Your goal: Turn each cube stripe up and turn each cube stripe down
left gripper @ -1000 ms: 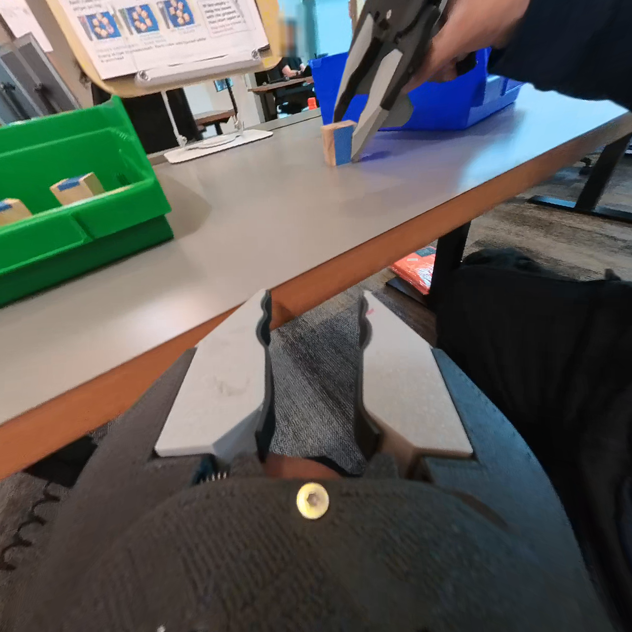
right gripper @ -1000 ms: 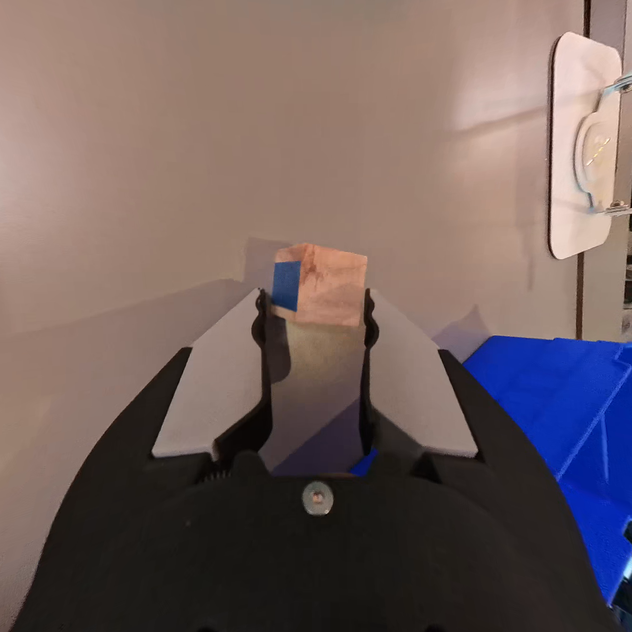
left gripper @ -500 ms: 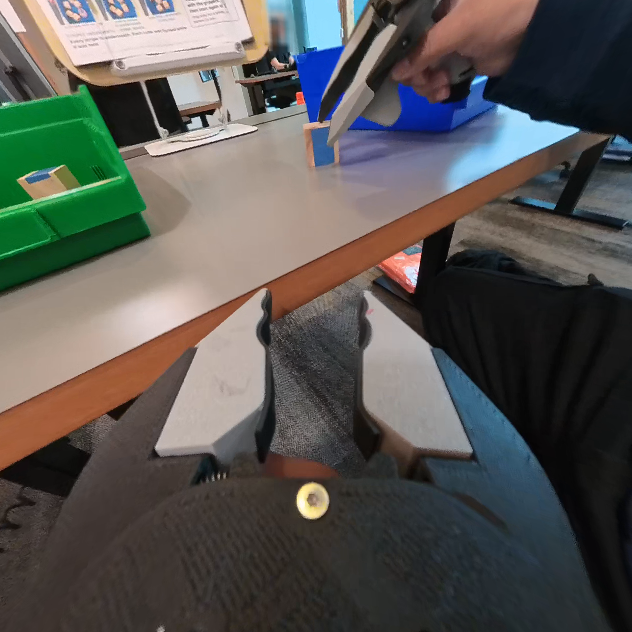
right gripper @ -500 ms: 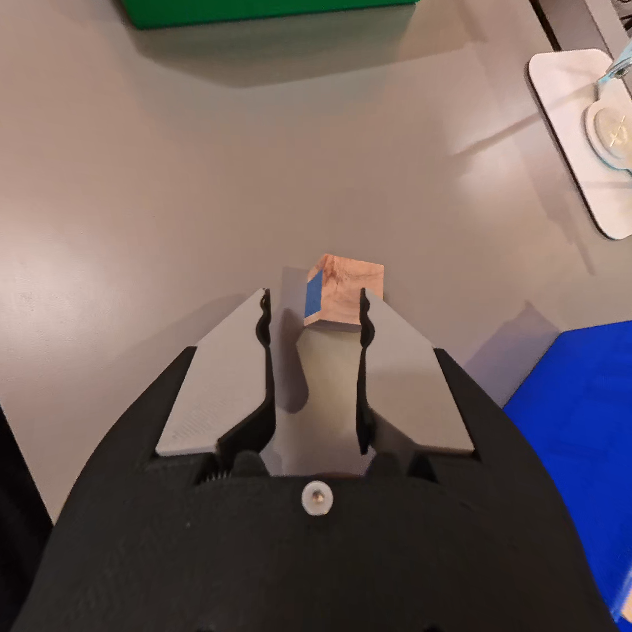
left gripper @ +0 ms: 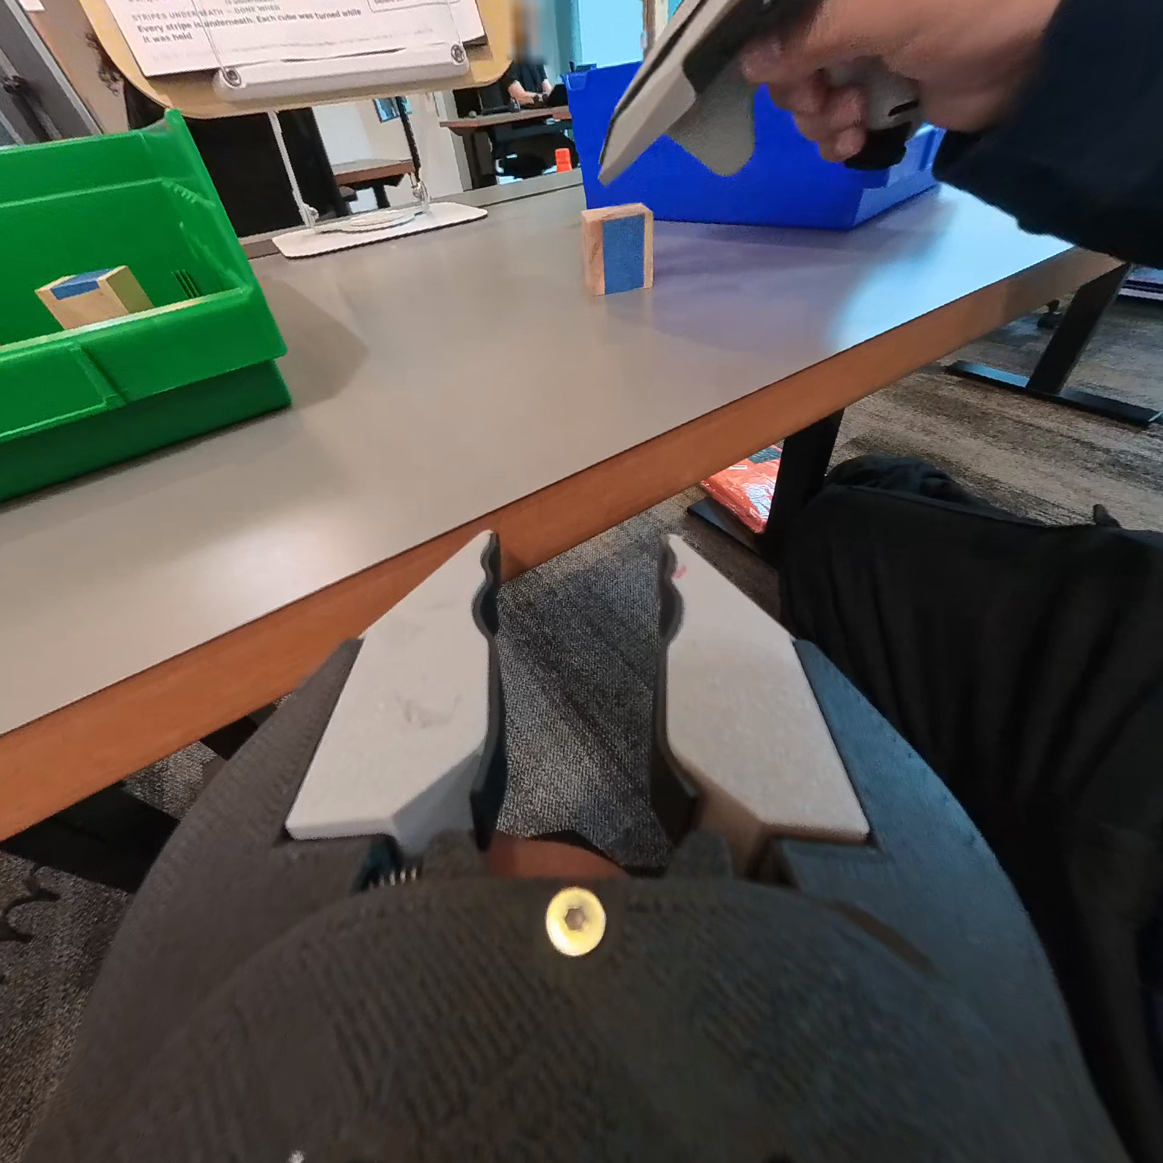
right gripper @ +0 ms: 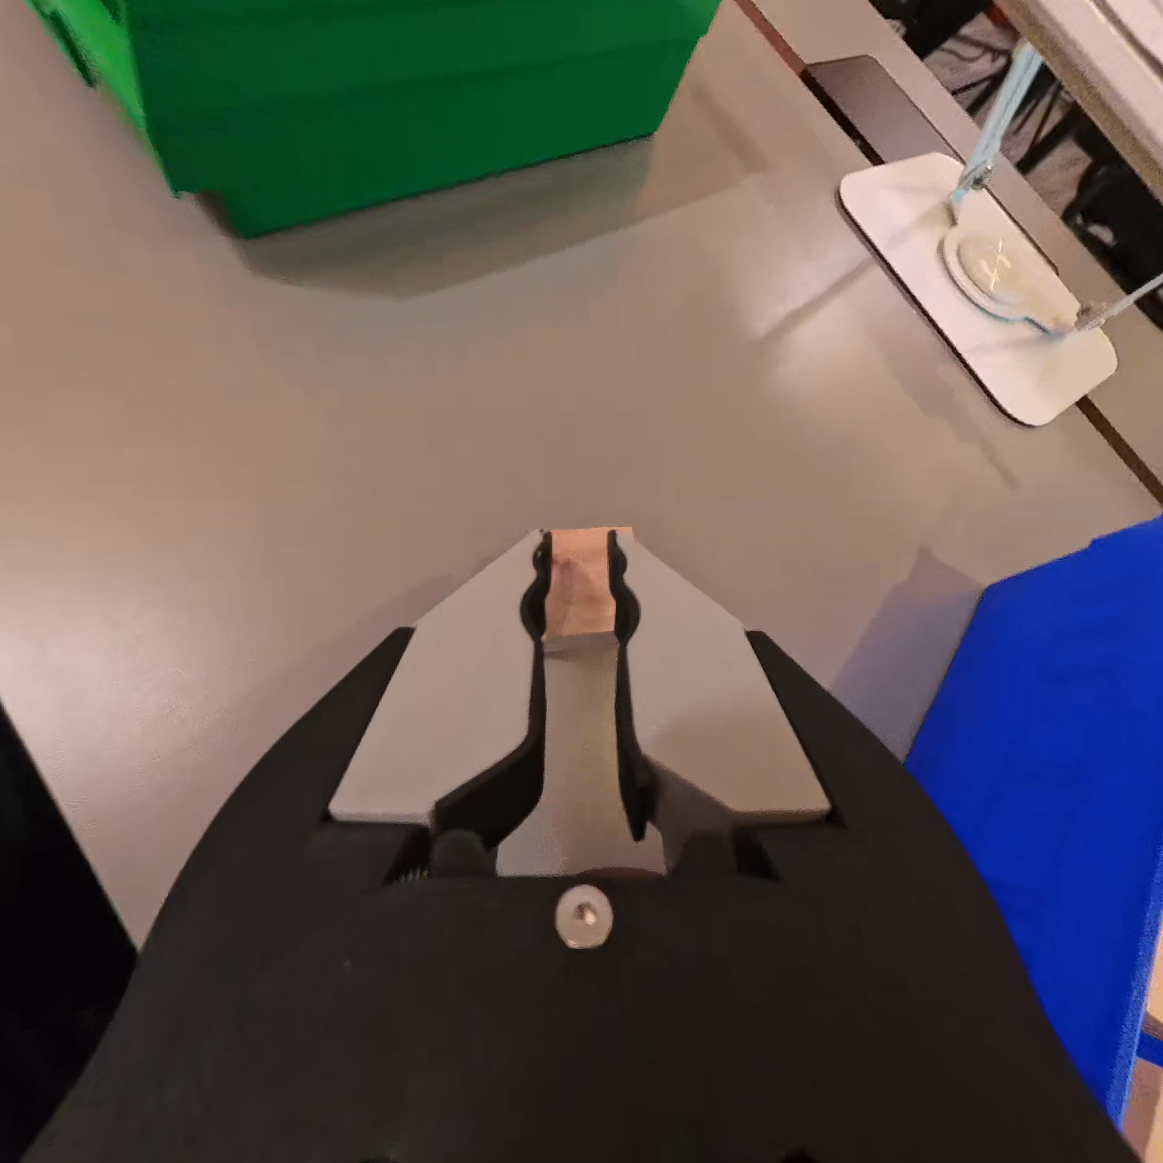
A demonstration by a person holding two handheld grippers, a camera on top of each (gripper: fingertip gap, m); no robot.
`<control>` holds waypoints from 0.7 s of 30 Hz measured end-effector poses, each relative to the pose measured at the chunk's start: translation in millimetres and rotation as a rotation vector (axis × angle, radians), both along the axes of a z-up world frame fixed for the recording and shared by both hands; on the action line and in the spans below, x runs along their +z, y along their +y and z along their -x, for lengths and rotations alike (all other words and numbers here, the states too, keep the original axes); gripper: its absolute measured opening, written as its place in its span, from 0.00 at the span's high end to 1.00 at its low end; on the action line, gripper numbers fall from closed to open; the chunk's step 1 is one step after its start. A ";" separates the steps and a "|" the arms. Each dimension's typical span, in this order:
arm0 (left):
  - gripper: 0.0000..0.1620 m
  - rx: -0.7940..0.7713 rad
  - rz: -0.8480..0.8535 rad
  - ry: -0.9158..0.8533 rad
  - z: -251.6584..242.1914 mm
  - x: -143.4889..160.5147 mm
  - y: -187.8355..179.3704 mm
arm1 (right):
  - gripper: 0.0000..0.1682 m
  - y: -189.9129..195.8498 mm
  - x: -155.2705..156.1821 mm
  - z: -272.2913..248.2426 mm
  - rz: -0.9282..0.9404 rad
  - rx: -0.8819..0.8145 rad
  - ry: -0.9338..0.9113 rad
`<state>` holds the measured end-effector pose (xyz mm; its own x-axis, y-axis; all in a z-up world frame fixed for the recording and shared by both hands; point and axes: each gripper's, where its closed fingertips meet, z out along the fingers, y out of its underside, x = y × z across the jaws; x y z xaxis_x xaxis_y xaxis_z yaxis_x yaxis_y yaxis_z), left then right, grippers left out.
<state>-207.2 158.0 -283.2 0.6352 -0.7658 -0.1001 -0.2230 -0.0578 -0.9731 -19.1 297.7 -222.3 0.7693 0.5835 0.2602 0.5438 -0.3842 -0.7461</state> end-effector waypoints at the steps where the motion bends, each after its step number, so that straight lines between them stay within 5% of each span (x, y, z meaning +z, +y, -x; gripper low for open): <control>1: 0.70 -0.001 -0.001 0.004 -0.1 -0.5 -0.3 | 0.92 1.3 -3.0 -2.1 0.014 -0.008 -0.011; 7: 0.70 -0.007 0.004 0.014 -0.7 -2.7 -1.4 | 0.71 11.3 -9.2 -22.3 0.000 -0.077 -0.114; 16: 0.69 -0.013 0.014 0.045 -1.3 -9.1 -1.7 | 1.00 -6.7 -18.3 -1.0 0.095 0.031 -0.016; 21: 0.69 -0.015 0.023 0.052 -0.8 -11.4 -1.4 | 1.00 -23.3 -17.6 6.5 0.088 0.071 0.001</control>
